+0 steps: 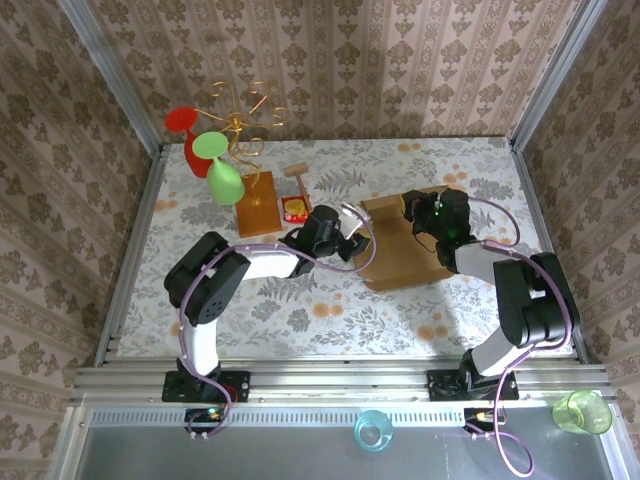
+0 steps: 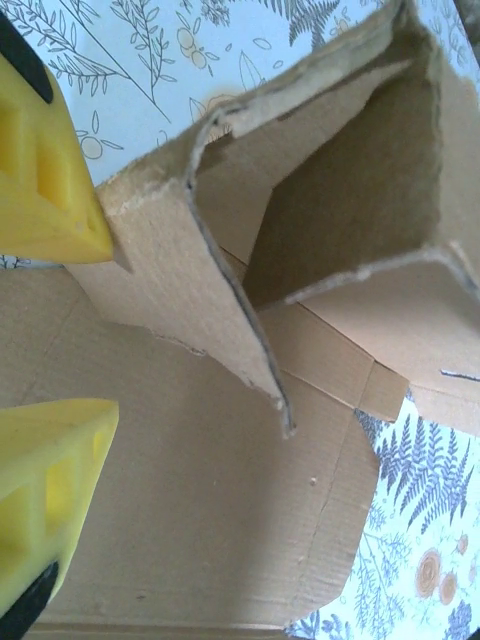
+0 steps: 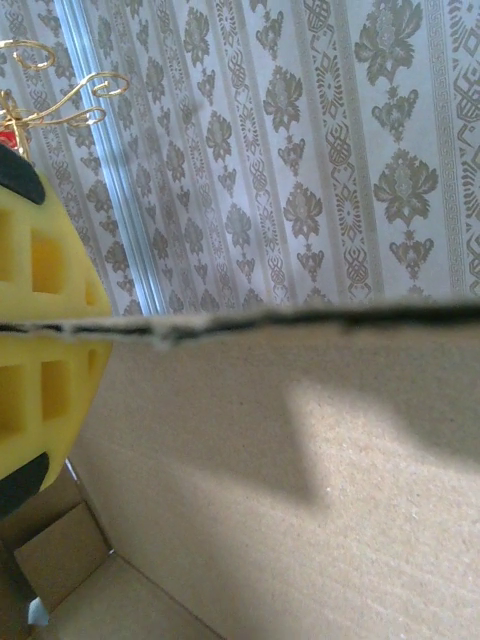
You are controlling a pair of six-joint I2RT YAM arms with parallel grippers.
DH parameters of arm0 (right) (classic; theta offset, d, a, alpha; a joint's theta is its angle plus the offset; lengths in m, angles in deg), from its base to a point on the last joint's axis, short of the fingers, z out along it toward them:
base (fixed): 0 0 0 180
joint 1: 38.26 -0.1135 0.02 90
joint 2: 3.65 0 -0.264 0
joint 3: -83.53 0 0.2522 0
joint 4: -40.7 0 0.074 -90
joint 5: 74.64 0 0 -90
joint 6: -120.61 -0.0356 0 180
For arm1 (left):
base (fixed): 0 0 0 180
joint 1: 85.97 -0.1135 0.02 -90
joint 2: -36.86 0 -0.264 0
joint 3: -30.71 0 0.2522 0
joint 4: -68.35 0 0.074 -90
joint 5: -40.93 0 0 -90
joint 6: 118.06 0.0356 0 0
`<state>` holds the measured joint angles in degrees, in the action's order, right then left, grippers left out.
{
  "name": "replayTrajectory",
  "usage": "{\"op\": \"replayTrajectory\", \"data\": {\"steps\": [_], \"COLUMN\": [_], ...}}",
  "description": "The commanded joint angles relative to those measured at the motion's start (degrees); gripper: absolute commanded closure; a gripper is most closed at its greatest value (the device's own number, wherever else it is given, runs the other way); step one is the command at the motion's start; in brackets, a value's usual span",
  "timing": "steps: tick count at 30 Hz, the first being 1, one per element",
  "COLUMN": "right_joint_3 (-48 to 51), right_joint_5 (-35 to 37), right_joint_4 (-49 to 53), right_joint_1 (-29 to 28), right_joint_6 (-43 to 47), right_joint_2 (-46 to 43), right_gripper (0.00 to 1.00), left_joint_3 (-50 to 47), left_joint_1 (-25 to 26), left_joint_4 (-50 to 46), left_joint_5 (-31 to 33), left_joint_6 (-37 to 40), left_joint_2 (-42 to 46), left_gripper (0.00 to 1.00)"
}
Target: Fold the paper box
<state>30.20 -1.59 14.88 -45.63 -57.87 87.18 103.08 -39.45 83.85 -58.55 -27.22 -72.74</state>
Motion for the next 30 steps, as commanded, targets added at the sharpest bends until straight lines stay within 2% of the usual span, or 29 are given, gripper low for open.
{"op": "replayTrajectory", "data": {"steps": [1,11,16,22,25,30], "right_joint_3": [0.4,-0.6,-1.2,-1.0,-0.4,-0.7], "right_joint_5": [-2.3,0.8,2.6,3.5,4.2,4.6], "right_joint_4": [3.4,-1.2,-6.9,-11.6,-14.1,-15.9], "right_joint_1": [-1.3,-2.5,-3.2,-4.0,-4.3,-4.6], "right_joint_6": [0.5,1.8,2.1,0.4,-0.2,-1.0], "right_joint_2": [1.7,6.8,9.8,13.6,14.9,16.7], "right_gripper": [1.0,1.0,1.0,1.0,1.0,1.0], "left_joint_3": [3.1,3.7,3.6,4.3,5.0,6.6], "left_joint_1": [-0.5,-2.7,-3.9,-4.6,-4.6,-4.8], "left_joint_4": [3.7,4.8,5.2,5.5,5.4,4.9], "left_joint_5": [3.2,0.1,-1.4,-1.5,-1.3,-1.3], "left_joint_6": [-1.4,-4.4,-6.1,-6.7,-6.9,-7.1], "left_joint_2": [-1.8,-2.4,-2.3,-2.9,-3.2,-3.9], "left_gripper": [0.6,0.64,0.63,0.61,0.64,0.65]}}
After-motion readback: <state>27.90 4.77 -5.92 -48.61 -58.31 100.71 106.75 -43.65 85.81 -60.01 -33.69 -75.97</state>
